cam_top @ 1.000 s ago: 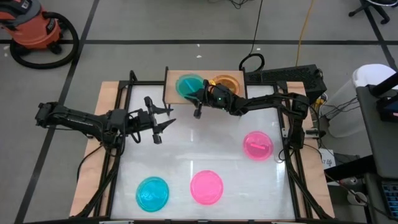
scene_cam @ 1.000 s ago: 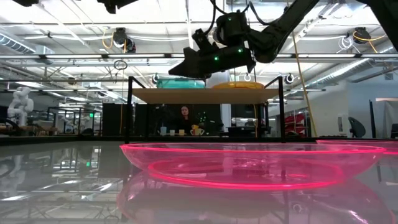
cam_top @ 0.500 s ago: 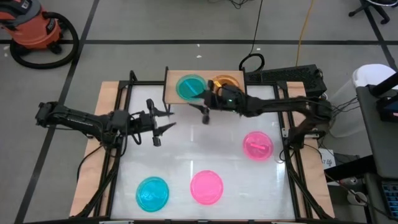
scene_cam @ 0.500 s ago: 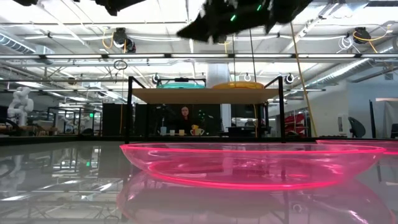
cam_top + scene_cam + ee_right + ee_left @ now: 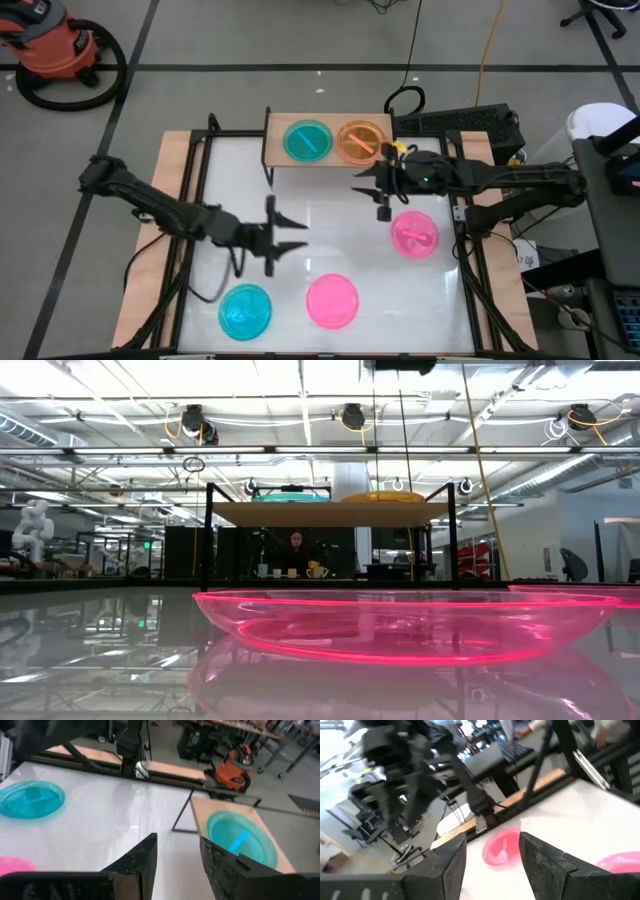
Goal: Place and stack plates onto a shelf
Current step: Stack the bottom pink plate on top of the blue plate on the shelf
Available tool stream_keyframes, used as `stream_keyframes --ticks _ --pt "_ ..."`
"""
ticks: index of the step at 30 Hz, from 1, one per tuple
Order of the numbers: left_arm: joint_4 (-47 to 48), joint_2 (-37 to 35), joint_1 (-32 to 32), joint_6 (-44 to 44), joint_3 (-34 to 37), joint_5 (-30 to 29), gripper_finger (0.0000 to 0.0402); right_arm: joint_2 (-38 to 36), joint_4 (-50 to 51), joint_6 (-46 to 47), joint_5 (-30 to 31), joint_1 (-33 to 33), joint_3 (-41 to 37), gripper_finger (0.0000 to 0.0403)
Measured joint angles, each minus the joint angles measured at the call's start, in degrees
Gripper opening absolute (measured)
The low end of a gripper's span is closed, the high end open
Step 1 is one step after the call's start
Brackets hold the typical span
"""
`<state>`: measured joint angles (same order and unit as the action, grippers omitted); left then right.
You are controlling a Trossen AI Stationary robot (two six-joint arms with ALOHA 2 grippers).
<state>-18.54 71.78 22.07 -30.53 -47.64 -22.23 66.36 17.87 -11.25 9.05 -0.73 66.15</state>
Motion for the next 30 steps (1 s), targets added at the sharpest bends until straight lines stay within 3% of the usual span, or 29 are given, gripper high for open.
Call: stream_keyframes --ticks 9,19,30 --pt "8.09 14.11 1.75 -1.99 -7.33 -0.3 0.0188 -1.16 10.1 5.56 0.27 5.29 -0.24 0.013" --pt "13.42 20.14 5.78 -1.69 -7.32 2.72 0.0188 -1.04 10.32 6.72 8.95 10.25 -8.17 0.013" --pt "14.89 29.59 13.67 -2.17 -7.34 4.78 0.0188 -1.34 5.79 7.65 8.95 10.25 -12.33 0.013"
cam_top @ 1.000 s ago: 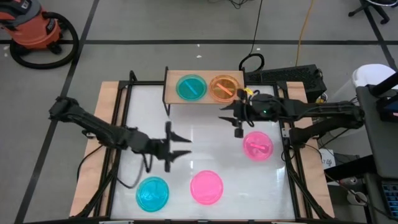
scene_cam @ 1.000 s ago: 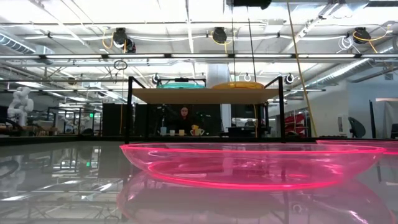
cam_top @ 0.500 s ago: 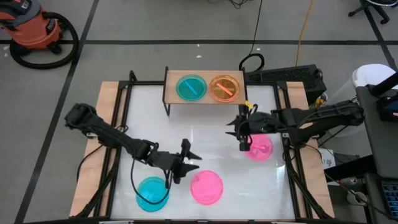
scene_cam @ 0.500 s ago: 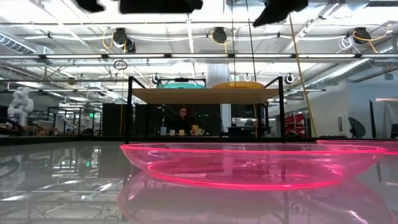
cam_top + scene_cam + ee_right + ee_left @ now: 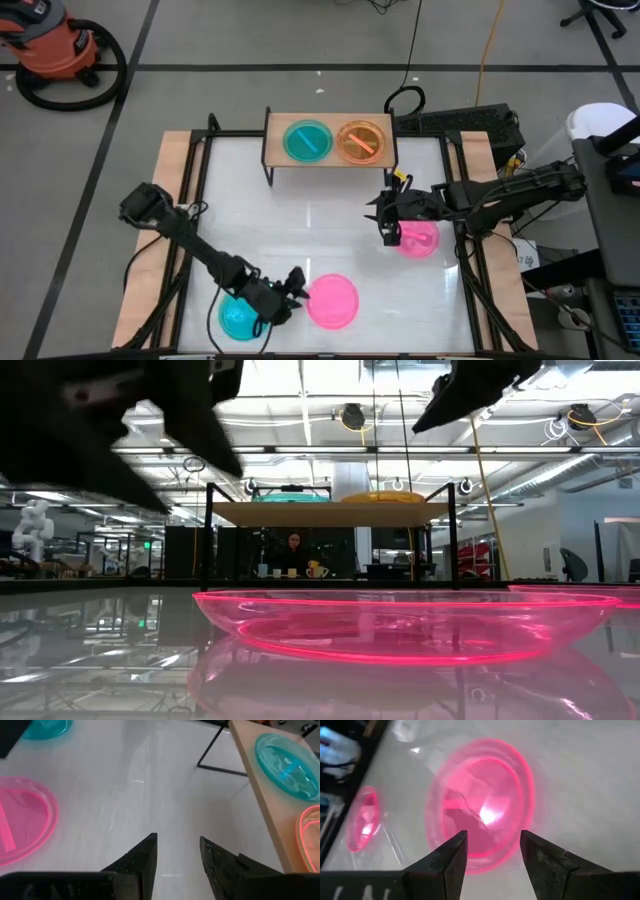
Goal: Place and stack plates onto a shelf
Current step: Stack the bottom pink plate on top of the blue plate on the shelf
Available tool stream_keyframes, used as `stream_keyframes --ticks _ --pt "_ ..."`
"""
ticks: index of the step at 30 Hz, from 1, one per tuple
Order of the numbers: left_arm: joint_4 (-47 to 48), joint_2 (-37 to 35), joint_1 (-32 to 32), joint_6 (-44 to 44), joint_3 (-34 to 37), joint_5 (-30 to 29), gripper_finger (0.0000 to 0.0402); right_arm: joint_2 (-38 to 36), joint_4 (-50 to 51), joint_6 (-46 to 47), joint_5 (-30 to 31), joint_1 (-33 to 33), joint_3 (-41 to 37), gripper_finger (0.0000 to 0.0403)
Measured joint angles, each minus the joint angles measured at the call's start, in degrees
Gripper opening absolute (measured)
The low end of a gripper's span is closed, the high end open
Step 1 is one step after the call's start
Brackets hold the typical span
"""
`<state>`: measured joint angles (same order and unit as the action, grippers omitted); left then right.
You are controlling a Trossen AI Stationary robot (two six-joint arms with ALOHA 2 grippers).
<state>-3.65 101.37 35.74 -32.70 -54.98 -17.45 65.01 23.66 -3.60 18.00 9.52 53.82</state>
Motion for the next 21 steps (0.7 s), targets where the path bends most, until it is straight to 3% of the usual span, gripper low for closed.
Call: stream_keyframes --ticks 7,21 --pt "-4.42 5.43 1.32 -6.96 -0.1 0.25 0.0188 0.0 -3.96 -0.1 -0.07 -0.02 0.0 0.013" --pt "4.06 12.17 -2.03 -8.34 -7.99 3.19 0.0188 0.0 -6.14 2.69 -0.24 -0.02 0.0 0.013"
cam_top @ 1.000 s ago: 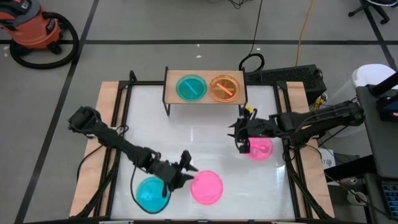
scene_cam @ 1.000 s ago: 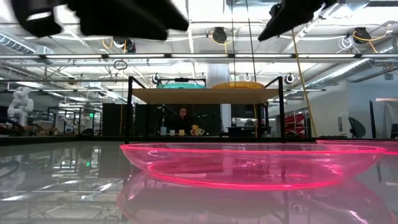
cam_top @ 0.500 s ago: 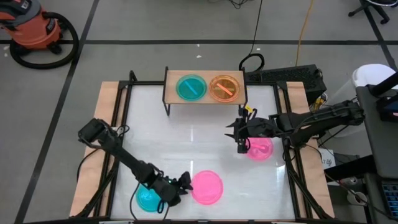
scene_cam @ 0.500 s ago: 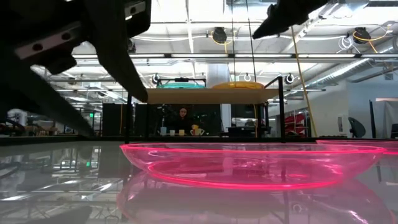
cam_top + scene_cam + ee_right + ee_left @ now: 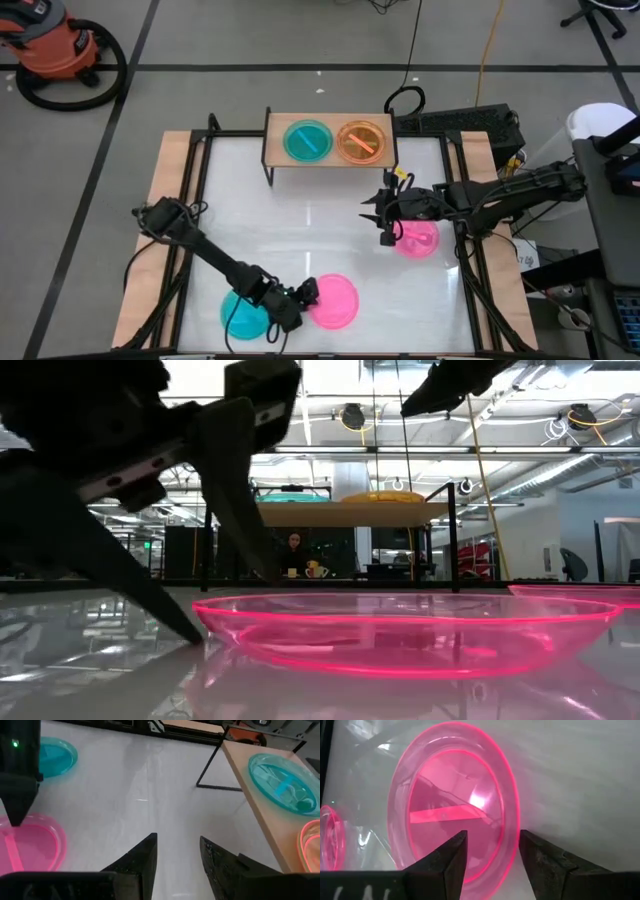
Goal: Place and stack plates onto a shelf
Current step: Stack the bottom pink plate on top of the blue plate on the shelf
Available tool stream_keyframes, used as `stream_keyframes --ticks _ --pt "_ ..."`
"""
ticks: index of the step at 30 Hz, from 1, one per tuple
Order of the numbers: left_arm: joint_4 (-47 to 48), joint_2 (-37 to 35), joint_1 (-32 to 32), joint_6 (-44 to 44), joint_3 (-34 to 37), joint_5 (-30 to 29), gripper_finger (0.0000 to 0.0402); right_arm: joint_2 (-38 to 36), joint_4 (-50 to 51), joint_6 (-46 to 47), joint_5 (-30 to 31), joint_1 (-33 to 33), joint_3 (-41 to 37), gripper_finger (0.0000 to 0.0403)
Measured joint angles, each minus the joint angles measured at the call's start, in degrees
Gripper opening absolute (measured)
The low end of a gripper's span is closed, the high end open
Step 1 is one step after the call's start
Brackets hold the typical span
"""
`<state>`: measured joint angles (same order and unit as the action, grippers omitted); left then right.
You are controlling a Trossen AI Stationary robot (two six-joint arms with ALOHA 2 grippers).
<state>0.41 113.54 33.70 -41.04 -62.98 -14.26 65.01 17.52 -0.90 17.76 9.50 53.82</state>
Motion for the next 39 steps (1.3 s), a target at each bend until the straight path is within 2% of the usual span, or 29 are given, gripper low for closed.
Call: stream_keyframes --ticks 4,10,13,19,25,29,32,35,39 --pt "-0.52 0.67 -0.74 -0.25 -0.03 0.11 0.0156 0.0 0.26 0.66 -0.02 0.55 0.0 0.013" --pt "-3.0 -0.89 -0.5 -2.82 0.41 -1.3 0.005 -0.12 -0.37 0.47 -0.02 1.51 0.0 0.013" --pt "-3.36 -2.61 -0.1 -3.52 0.23 -2.98 0.0011 -0.29 -0.64 0.67 -0.03 2.38 0.0 0.013" --pt "0.43 -8.86 1.13 -3.79 0.28 -8.72 0.0006 -1.62 -1.49 1.01 -0.02 4.5 0.02 0.013" --pt "14.13 -20.42 0.26 -3.23 0.24 -20.62 0.0005 -3.27 -2.95 1.48 0.02 6.72 0.02 0.013" --pt "18.62 -29.55 -6.91 -5.31 0.24 -22.55 0.0004 -4.06 -3.23 1.6 0.06 7.19 0.02 0.013" --pt "19.81 -35.52 -15.64 -7.35 0.17 -20.32 0.0004 -4.22 -3.17 3.11 0.13 7.47 0.02 0.013" --pt "18.46 -38.97 -26.85 -8.85 0.17 -15.07 0.0004 -4.17 -3.15 3.23 0.13 7.67 0.02 0.013" --pt "17.1 -39.81 -41.69 -8.04 0.17 -3.59 0.0004 -4.15 -3.13 3.16 0.13 7.78 0.02 0.013"
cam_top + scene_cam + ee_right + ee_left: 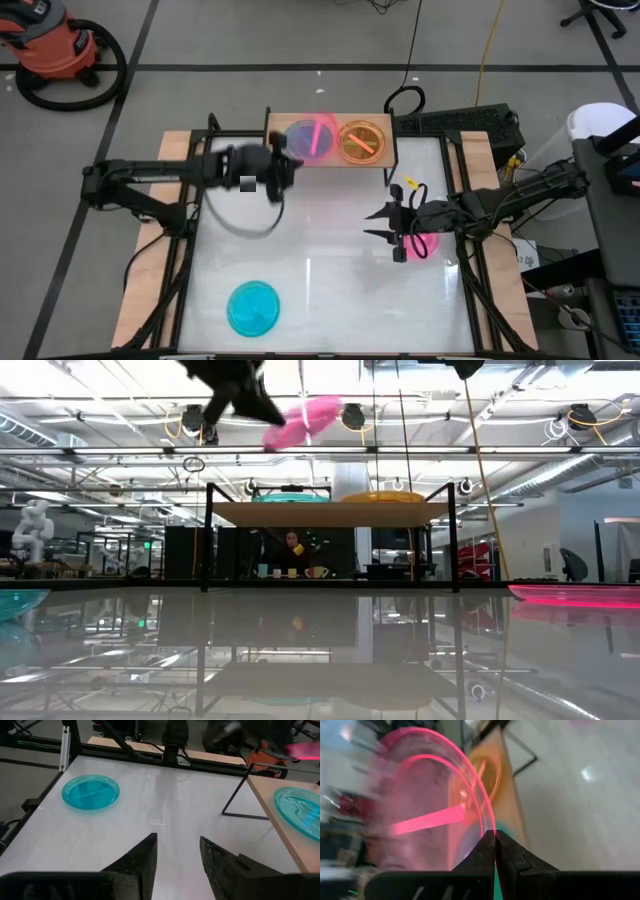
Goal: Place and stack plates onto a shelf
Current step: Stack the bottom pink plate on top of the blue plate on the shelf
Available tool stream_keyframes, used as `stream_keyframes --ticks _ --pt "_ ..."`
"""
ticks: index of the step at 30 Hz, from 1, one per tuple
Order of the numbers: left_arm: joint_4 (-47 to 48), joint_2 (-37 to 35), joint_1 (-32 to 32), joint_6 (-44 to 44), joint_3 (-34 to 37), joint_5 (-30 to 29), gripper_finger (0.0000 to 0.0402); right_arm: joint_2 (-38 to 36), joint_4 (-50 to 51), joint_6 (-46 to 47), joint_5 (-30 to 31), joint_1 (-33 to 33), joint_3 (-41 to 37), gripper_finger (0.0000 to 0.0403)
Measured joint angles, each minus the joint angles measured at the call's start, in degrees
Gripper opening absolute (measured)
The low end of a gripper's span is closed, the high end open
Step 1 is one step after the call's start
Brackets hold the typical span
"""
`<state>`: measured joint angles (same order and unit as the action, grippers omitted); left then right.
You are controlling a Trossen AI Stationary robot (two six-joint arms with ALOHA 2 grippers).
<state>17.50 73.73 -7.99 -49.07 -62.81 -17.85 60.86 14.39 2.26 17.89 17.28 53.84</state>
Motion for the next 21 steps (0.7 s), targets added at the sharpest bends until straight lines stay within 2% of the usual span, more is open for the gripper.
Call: stream_keyframes --ticks 4,9,21 --pt "1.41 2.29 -9.61 3.43 0.0 8.94 0.0004 0.02 0.55 -0.03 0.02 -0.02 0.0 0.013" --pt "2.98 4.71 -12.76 5.72 0.0 13.49 0.0007 0.02 0.9 -0.65 0.0 0.0 0.0 0.013" --pt "3.29 6.87 -12.44 8.14 0.02 11.02 0.0111 0.02 1.79 -0.13 0.04 0.04 0.0 0.013"
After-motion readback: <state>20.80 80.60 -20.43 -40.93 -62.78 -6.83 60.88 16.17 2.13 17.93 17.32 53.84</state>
